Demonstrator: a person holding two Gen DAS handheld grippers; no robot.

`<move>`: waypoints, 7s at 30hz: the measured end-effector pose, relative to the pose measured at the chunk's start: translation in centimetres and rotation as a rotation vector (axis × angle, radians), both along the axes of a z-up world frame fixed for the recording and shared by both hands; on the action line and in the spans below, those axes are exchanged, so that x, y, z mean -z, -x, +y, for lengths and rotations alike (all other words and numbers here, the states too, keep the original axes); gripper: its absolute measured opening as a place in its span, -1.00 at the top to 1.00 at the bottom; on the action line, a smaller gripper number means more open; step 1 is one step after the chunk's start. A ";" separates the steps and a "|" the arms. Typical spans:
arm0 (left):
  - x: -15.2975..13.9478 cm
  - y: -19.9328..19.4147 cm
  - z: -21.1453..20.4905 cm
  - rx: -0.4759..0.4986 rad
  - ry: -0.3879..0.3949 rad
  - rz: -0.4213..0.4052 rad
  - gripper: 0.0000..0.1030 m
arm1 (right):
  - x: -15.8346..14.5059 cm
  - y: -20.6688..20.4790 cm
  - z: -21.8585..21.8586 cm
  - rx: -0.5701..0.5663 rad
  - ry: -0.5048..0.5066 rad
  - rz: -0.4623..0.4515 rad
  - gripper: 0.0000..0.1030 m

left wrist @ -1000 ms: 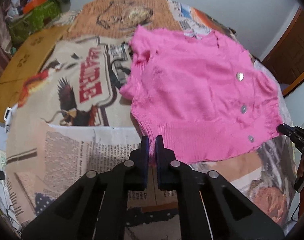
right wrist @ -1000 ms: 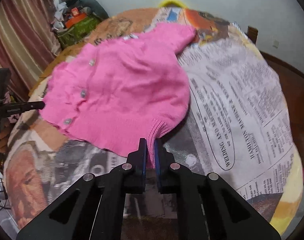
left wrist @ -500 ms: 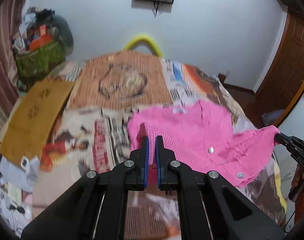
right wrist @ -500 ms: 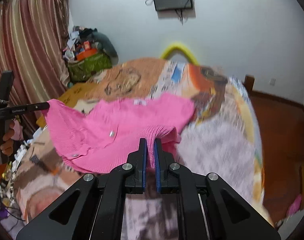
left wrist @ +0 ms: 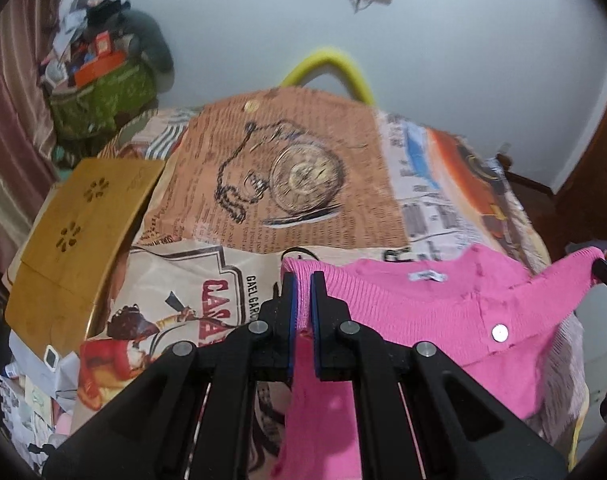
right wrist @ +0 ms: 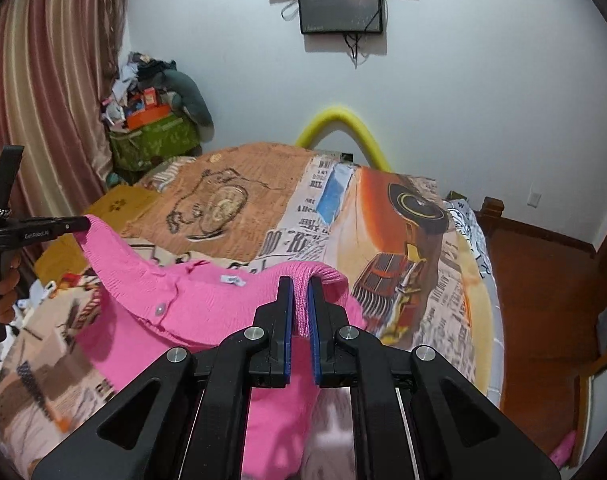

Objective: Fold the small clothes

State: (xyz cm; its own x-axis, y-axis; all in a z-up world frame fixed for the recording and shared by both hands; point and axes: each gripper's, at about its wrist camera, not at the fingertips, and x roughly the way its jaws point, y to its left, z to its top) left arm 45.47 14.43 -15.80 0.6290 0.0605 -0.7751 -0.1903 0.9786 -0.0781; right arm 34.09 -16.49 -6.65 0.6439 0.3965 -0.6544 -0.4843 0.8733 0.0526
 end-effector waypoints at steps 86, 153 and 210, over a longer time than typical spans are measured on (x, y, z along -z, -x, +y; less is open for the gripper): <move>3.5 20.4 -2.4 0.119 -0.027 0.107 -0.16 | 8.7 15.0 -7.3 0.118 -0.055 0.274 0.32; 8.5 25.5 -9.9 0.248 0.093 0.272 0.81 | 10.1 17.5 -1.1 -0.052 -0.101 0.484 0.07; 10.2 9.9 -8.2 0.235 -0.110 0.328 -0.53 | 12.8 14.4 -0.5 -0.111 0.076 0.382 0.35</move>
